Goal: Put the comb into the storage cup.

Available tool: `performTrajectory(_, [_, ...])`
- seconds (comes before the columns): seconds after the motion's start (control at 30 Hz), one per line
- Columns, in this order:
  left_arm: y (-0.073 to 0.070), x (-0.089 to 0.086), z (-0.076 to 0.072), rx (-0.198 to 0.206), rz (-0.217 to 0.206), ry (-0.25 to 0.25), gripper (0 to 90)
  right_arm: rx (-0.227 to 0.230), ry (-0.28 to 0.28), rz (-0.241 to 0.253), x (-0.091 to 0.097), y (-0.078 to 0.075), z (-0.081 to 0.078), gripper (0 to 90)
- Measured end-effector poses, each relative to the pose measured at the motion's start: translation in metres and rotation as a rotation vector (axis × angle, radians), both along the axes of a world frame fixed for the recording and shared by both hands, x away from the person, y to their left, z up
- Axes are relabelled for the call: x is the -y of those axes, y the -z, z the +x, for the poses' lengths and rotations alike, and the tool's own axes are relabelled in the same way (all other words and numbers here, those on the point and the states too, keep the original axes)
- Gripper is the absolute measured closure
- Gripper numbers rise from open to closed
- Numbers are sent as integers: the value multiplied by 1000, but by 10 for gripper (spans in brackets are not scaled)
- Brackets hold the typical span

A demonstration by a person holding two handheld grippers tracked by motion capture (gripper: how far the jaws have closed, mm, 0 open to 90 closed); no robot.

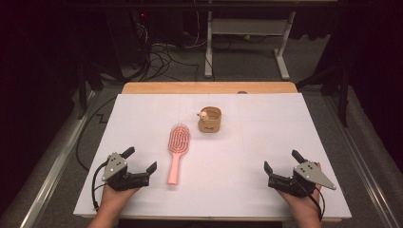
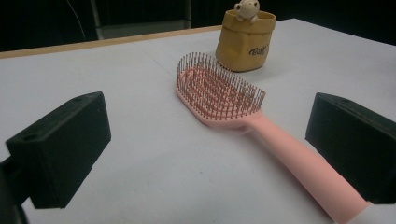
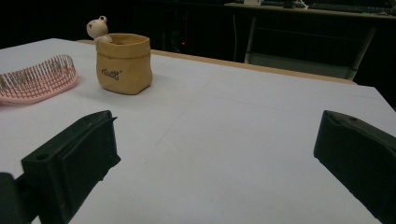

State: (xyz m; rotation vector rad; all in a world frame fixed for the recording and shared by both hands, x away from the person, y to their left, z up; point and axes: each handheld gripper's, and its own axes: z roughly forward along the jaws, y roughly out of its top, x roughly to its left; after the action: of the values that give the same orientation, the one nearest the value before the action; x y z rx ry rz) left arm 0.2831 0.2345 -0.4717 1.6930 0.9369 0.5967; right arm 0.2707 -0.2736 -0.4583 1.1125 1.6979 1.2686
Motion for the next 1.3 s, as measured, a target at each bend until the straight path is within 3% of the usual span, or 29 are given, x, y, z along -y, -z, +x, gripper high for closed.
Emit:
performTrajectory(0.6, [-3,0,-1,-9,-12,3,43,1,3,3,1,-1,0,2])
performTrajectory(0.77, [-4,4,0,-31,-10,9,146,0,0,3,2,-1,0,2])
performTrajectory(0.97, [-5,8,0,-47,-13,22,203,-9,0,9,2,0,1,2])
performTrajectory(1.13, [-5,15,0,-78,6,59,317,-9,0,10,2,1,1,2])
performTrajectory(1.3, [-4,27,1,-129,39,122,611,-13,-2,11,1,1,2,2])
